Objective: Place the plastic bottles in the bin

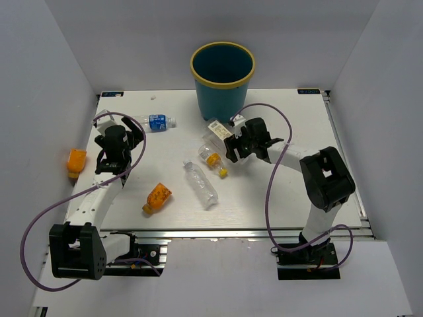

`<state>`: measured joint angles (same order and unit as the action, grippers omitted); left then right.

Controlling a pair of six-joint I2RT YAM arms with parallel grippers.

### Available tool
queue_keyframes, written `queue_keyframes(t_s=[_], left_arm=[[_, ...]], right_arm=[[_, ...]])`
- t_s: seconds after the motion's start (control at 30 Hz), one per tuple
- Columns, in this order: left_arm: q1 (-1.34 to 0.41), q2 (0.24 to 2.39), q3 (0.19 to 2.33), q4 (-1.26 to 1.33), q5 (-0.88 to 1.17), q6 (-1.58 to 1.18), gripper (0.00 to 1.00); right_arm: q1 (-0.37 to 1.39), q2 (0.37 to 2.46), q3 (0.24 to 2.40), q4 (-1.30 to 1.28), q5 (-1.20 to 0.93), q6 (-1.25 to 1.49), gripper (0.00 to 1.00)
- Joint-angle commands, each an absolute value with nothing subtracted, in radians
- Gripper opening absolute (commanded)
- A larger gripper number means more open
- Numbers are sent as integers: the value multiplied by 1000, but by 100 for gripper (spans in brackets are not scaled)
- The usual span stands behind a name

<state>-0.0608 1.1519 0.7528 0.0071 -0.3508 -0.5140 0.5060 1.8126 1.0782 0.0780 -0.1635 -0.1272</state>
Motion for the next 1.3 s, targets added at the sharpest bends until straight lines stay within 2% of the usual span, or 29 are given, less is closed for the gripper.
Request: queue_keyframes(t_s=[0.0, 0.03, 0.23, 0.4, 0.53, 0.67, 0.8, 0.93, 1.07, 1.13, 1.17, 1.27], left_arm=[[-64, 1147, 792, 5, -359, -505, 98], [-63, 1147, 792, 5, -360, -505, 98], [-64, 1150, 793, 6, -354, -505, 98], [-64, 1146, 795, 5, -354, -505, 98], [-63, 1141, 793, 5, -357, -503, 98], [-64, 1140, 793, 5, -360, -503, 98], [-64, 1138, 792, -23, -380, -500, 98], [-63, 1144, 793, -23, -382, -497, 98], [-64, 1149, 796, -23, -373, -491, 98], [-63, 1150, 798, -25, -368, -488, 98], [-63, 1150, 799, -25, -361, -486, 98], [-64, 1146, 798, -20, -342, -477, 98]], right_arm=[[512, 1750, 1086, 162, -212, -140, 53], [511, 1714, 1069, 194, -222, -149, 48], [518, 1585, 1018, 236, -350, -175, 47], [529, 1502, 1104, 178, -518, -218, 46], [529, 1482, 1208, 236, -523, -213, 44], [528, 1599, 1495, 187, -404, -189, 41], [512, 1722, 1684, 245, -163, -129, 43], [495, 1874, 1845, 291, -66, -121, 48], [485, 2032, 2023, 287, -6, -130, 46], [483, 2116, 2135, 250, 29, -147, 55], [482, 2138, 2169, 236, 52, -152, 66], [479, 2157, 2198, 206, 11, -167, 89]])
